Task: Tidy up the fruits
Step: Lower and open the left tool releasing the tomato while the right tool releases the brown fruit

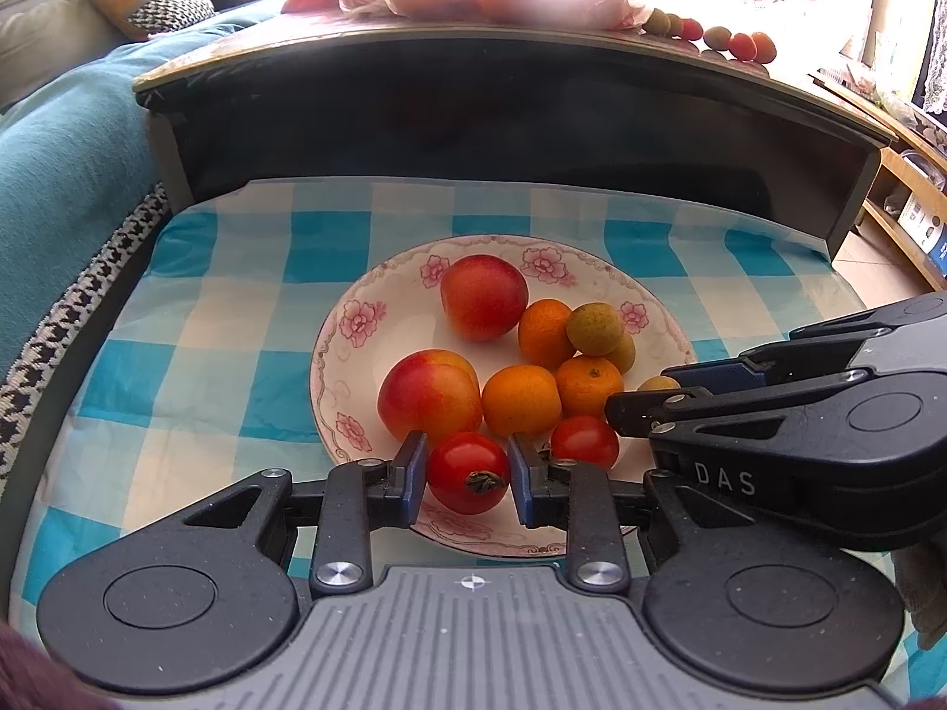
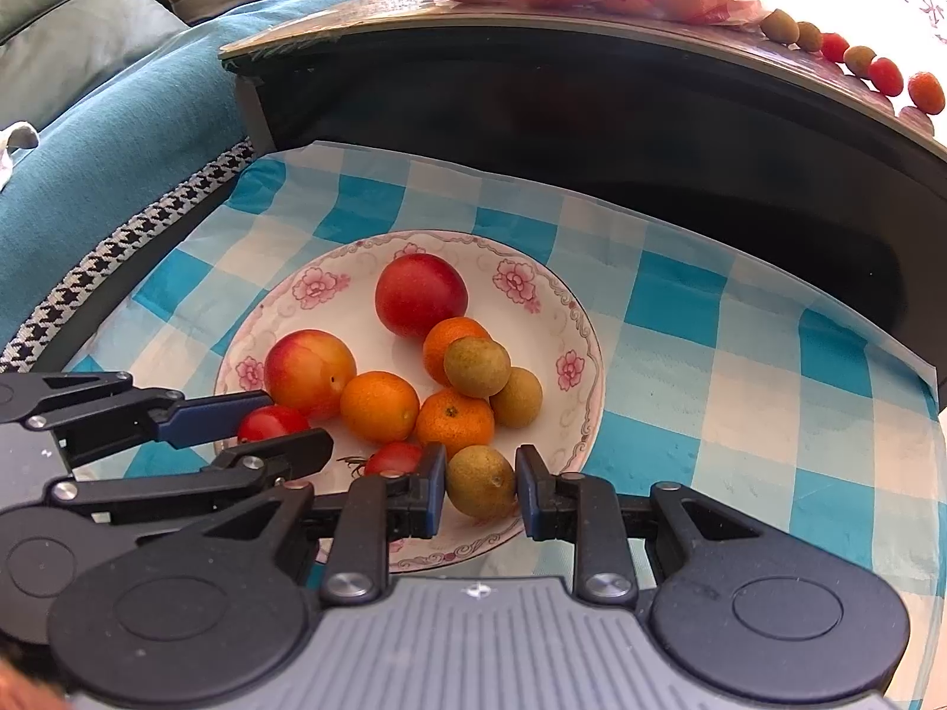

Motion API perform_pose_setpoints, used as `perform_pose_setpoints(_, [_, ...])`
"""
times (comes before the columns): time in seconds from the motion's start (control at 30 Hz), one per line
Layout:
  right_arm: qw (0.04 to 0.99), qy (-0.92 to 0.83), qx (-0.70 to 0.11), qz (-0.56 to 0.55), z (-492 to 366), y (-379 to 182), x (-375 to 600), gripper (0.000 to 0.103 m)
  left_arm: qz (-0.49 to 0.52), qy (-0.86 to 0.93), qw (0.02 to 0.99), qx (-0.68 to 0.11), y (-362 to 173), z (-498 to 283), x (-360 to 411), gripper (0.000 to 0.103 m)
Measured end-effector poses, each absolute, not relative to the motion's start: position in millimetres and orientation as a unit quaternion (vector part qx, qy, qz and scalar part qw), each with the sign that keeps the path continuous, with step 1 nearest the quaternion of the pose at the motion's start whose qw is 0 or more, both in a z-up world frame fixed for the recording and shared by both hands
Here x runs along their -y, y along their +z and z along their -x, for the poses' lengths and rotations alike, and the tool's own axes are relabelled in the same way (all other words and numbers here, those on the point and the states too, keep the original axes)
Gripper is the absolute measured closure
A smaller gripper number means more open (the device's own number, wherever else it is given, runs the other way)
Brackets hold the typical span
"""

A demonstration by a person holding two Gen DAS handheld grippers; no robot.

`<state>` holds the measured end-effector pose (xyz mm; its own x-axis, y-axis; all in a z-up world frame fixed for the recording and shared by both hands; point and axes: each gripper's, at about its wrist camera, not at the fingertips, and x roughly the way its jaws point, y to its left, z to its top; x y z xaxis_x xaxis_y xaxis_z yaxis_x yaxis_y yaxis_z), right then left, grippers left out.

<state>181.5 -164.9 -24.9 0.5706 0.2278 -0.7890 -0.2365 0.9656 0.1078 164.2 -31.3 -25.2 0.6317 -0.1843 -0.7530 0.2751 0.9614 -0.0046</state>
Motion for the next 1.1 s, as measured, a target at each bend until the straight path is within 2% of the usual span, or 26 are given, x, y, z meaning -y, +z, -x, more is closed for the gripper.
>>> perform_pose_setpoints(0.6, [0.891, 0.131, -0.435, 0.004, -183.2, -26.0, 163.2, 0.062, -0.053, -0.118, 0.905, -0.405, -25.4, -167.0, 28.1, 0.061])
perform_pose_setpoints(1.1, [0.896, 0.124, -0.427, -0.002, -180.6, -23.0, 166.6, 0.062, -0.051, -0.111, 0.91, -0.397, -20.4, -166.3, 27.2, 0.05])
